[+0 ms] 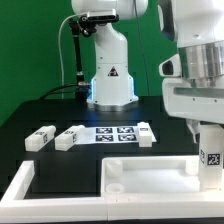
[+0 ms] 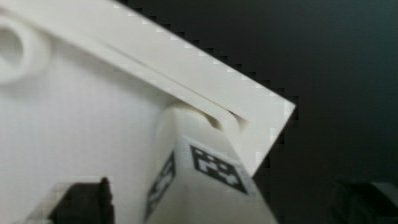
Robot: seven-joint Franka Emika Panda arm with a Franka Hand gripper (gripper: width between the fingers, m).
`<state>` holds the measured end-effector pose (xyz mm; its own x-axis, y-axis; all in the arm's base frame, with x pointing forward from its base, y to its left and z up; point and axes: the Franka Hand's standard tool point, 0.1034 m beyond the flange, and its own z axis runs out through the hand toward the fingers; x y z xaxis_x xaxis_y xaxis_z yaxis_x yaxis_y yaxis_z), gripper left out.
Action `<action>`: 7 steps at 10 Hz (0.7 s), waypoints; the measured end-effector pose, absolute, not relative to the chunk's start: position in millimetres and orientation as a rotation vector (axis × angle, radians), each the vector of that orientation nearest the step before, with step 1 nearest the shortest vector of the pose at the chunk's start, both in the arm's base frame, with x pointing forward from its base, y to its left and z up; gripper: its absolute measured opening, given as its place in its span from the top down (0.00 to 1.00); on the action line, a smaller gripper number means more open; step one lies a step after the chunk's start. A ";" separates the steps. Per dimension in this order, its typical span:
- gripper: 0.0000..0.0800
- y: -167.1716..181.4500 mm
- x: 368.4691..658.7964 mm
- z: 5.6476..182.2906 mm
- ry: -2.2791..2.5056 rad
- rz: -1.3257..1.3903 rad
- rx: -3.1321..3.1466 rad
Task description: Assemble desk
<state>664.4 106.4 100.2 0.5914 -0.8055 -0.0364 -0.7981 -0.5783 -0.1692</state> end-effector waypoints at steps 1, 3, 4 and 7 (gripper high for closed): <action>0.20 105.3 664.4 100.1 1.254 -0.075 -2.697; 0.19 104.8 664.3 99.8 1.080 -0.091 -2.775; 0.19 104.4 664.4 99.9 1.000 -0.098 -2.807; 0.19 108.0 669.2 108.0 0.444 -0.148 -3.013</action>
Offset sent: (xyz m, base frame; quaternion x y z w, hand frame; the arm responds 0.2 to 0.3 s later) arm 0.0000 0.0000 0.0000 0.0000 0.0000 -0.1296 0.9916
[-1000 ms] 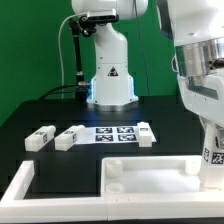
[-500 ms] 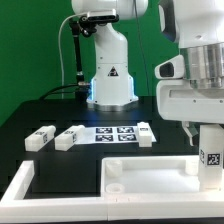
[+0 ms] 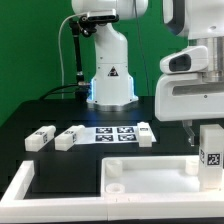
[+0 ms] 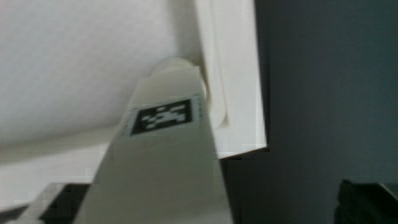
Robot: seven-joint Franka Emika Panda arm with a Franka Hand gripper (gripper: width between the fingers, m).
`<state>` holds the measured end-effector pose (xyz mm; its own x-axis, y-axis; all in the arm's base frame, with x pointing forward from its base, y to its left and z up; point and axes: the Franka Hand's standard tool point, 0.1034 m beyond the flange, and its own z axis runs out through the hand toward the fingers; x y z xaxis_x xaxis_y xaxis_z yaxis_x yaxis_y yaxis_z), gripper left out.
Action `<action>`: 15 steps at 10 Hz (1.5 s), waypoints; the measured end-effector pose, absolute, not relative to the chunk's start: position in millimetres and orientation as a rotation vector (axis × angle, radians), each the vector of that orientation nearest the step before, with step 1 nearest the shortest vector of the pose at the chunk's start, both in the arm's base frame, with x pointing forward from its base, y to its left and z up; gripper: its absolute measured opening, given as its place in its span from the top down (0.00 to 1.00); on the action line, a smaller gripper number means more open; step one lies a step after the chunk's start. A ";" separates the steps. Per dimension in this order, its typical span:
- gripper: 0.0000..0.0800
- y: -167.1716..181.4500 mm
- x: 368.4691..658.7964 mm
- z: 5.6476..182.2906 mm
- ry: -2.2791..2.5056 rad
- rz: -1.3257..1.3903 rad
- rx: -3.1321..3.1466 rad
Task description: Assemble desk
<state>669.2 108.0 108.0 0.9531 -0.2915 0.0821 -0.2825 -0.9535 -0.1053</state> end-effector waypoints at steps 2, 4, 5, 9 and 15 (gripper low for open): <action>0.36 107.0 669.3 107.6 0.485 -0.146 -3.007; 0.61 101.9 668.2 106.3 0.718 -0.128 -2.961; 0.61 99.8 668.0 106.5 0.859 -0.119 -2.921; 0.63 95.3 662.0 104.2 1.732 0.003 -2.463; 0.63 93.3 665.7 104.2 1.762 -0.003 -2.395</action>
Offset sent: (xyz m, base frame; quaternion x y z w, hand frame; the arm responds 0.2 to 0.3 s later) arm 0.0000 0.0000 0.0000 0.0000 0.0000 0.1938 0.9810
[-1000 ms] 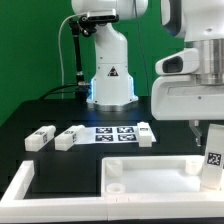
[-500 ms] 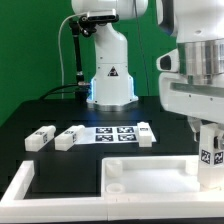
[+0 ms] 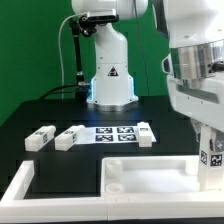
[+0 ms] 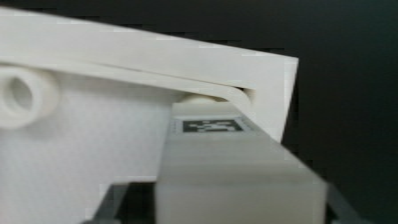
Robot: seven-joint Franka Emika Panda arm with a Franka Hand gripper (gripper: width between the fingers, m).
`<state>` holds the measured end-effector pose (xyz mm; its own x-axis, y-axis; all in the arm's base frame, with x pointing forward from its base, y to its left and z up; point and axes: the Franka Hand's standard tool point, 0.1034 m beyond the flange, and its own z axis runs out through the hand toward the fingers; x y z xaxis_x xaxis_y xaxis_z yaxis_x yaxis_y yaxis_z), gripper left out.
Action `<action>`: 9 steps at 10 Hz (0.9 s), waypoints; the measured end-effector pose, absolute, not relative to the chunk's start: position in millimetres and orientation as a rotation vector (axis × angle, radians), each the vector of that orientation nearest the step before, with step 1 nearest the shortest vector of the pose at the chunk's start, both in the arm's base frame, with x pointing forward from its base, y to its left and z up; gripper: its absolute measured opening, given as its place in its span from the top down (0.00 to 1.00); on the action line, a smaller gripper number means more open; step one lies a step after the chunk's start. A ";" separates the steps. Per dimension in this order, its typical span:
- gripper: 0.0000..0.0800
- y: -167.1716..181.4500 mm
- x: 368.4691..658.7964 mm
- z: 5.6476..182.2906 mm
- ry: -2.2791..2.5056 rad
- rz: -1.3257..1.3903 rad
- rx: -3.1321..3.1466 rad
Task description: Assemble desk
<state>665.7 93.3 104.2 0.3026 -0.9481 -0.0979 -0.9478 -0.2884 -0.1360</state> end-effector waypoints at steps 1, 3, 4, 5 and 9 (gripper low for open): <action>0.41 93.9 668.6 105.1 1.460 -0.055 -2.589; 0.26 100.3 667.3 105.1 1.096 -0.082 -2.779; 0.20 99.0 667.5 105.0 1.025 -0.089 -2.809; 0.20 98.5 667.6 105.1 0.900 -0.100 -2.855; 0.19 100.0 669.2 110.4 0.108 -0.163 -3.053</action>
Offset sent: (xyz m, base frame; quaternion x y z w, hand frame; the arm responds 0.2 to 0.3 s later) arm 0.0000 0.0000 0.0000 0.0000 0.0000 -0.1296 0.9916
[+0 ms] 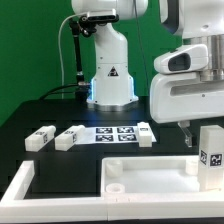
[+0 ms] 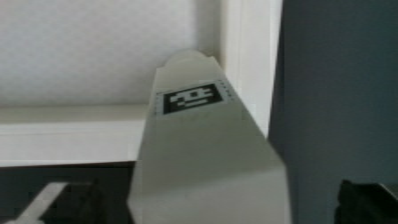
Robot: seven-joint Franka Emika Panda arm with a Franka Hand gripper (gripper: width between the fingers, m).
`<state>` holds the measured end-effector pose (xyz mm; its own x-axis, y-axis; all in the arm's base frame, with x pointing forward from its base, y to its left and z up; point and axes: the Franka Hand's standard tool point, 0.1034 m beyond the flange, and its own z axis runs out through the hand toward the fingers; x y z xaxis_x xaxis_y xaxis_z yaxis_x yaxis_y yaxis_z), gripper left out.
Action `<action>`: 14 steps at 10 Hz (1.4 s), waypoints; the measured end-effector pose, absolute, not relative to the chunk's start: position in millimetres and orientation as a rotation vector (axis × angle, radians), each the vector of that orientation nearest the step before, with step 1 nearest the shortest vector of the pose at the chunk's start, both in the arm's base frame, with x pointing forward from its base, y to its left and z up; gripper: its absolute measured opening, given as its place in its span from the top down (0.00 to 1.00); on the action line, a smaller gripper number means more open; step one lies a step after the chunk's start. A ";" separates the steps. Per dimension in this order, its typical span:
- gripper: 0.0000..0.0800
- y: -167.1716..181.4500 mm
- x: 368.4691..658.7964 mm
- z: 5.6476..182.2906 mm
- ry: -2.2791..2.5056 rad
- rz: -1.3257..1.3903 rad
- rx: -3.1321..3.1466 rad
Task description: Assemble desk
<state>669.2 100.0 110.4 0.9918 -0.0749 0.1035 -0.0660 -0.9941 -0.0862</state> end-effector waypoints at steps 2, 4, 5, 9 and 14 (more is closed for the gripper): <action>0.36 99.7 669.2 110.1 0.139 -0.162 -3.051; 0.59 98.5 668.8 109.6 0.282 -0.154 -3.038; 0.63 95.1 668.8 108.9 0.410 -0.147 -3.024; 0.63 89.4 668.0 107.1 1.175 -0.122 -2.798; 0.63 91.3 664.0 106.5 1.926 0.025 -2.286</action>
Offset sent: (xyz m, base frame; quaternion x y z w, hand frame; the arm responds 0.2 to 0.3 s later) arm 0.0000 0.0000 0.0000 0.0000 0.0000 0.1296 0.9916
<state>664.0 91.3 106.5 0.1743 -0.9785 -0.1105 -0.9810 -0.1628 -0.1055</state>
